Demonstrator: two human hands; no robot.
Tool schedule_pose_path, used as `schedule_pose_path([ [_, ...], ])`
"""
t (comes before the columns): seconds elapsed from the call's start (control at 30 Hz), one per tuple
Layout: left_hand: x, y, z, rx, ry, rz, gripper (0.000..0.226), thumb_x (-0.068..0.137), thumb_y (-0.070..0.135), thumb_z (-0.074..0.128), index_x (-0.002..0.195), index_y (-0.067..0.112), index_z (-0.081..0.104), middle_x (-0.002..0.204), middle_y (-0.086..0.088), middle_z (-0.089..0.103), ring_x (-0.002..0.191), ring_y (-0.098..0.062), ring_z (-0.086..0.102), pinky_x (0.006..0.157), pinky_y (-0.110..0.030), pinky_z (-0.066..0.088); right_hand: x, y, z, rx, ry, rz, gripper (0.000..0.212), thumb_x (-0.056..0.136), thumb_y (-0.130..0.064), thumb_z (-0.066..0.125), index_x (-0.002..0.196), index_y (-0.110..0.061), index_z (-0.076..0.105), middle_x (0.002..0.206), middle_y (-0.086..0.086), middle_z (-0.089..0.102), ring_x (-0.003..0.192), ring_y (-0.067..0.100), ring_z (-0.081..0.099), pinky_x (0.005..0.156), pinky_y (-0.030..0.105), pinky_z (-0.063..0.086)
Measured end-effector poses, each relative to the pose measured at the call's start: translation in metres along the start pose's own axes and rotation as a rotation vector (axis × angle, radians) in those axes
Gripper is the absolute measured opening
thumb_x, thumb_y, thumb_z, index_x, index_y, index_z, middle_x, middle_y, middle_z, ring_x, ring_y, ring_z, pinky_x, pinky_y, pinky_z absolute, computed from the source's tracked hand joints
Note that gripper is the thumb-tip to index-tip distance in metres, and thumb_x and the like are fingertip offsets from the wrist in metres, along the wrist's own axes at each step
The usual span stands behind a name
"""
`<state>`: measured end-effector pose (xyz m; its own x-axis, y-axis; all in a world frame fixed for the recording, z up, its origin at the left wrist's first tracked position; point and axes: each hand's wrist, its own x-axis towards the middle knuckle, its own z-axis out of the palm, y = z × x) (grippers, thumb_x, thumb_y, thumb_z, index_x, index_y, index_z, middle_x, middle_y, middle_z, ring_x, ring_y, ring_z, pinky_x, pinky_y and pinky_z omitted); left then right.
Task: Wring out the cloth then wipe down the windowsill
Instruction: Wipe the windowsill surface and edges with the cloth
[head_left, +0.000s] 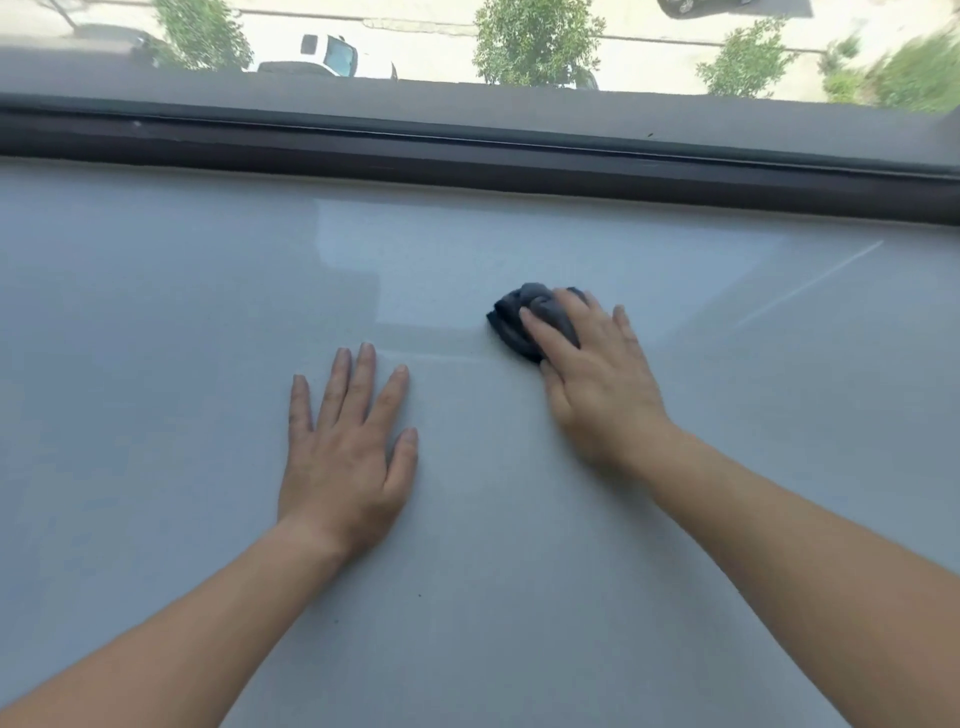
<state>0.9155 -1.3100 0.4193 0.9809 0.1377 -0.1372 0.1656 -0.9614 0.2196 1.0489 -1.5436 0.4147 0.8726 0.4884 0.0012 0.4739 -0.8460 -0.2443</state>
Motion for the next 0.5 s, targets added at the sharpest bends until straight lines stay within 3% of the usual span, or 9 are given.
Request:
schedule_pose_path([
  [0.07, -0.001, 0.0, 0.0, 0.003, -0.007, -0.003, 0.067, 0.093, 0.048, 0.021, 0.156, 0.026, 0.019, 0.166, -0.001, -0.001, 0.152, -0.014, -0.011, 0.121, -0.052, -0.007, 0.01, 0.002, -0.002, 0.043, 0.049, 0.229, 0.057, 0.099, -0.023, 0.042, 0.153, -0.033, 0.029, 0.164, 0.002, 0.015, 0.152, 0.026, 0.007, 0.123, 0.048, -0.002],
  [0.13, -0.001, 0.0, 0.0, 0.01, -0.01, -0.003, 0.067, 0.093, 0.048, 0.019, 0.156, 0.026, 0.017, 0.166, -0.001, -0.003, 0.152, -0.014, -0.012, 0.121, -0.052, -0.007, -0.004, -0.02, 0.004, 0.052, 0.097, 0.28, 0.06, 0.098, -0.021, 0.042, 0.154, -0.031, 0.027, 0.164, 0.002, 0.012, 0.152, 0.029, 0.005, 0.123, 0.049, -0.002],
  [0.27, -0.002, 0.0, 0.0, 0.003, -0.01, 0.002, 0.067, 0.094, 0.048, 0.02, 0.156, 0.026, 0.019, 0.166, -0.002, -0.001, 0.152, -0.015, -0.011, 0.121, -0.053, -0.005, -0.086, -0.072, 0.015, 0.098, 0.012, -0.053, 0.063, 0.089, -0.02, 0.051, 0.15, -0.029, 0.038, 0.163, 0.006, 0.023, 0.151, 0.035, 0.013, 0.122, 0.054, 0.007],
  [0.37, -0.002, 0.0, -0.001, 0.007, -0.011, -0.002, 0.067, 0.094, 0.048, 0.019, 0.157, 0.026, 0.017, 0.166, -0.001, -0.003, 0.152, -0.014, -0.012, 0.121, -0.053, -0.006, -0.099, -0.057, 0.012, 0.048, -0.06, -0.202, 0.063, 0.089, -0.02, 0.052, 0.149, -0.032, 0.039, 0.161, 0.006, 0.027, 0.15, 0.033, 0.019, 0.121, 0.055, 0.011],
  [0.43, -0.002, 0.0, -0.001, -0.002, -0.006, 0.002, 0.067, 0.093, 0.049, 0.018, 0.156, 0.027, 0.017, 0.166, -0.002, -0.002, 0.152, -0.015, -0.011, 0.121, -0.052, -0.008, -0.076, -0.036, 0.009, 0.029, 0.007, -0.041, 0.059, 0.092, -0.02, 0.051, 0.148, -0.031, 0.041, 0.161, 0.005, 0.026, 0.15, 0.031, 0.018, 0.121, 0.057, 0.011],
  [0.5, -0.002, 0.0, 0.0, 0.001, -0.011, 0.008, 0.067, 0.092, 0.049, 0.017, 0.156, 0.028, 0.016, 0.166, -0.001, -0.003, 0.152, -0.015, -0.012, 0.12, -0.051, -0.01, -0.057, -0.027, 0.005, 0.085, 0.066, 0.256, 0.057, 0.097, -0.02, 0.046, 0.151, -0.031, 0.034, 0.163, 0.002, 0.017, 0.152, 0.028, 0.009, 0.123, 0.052, 0.004],
])
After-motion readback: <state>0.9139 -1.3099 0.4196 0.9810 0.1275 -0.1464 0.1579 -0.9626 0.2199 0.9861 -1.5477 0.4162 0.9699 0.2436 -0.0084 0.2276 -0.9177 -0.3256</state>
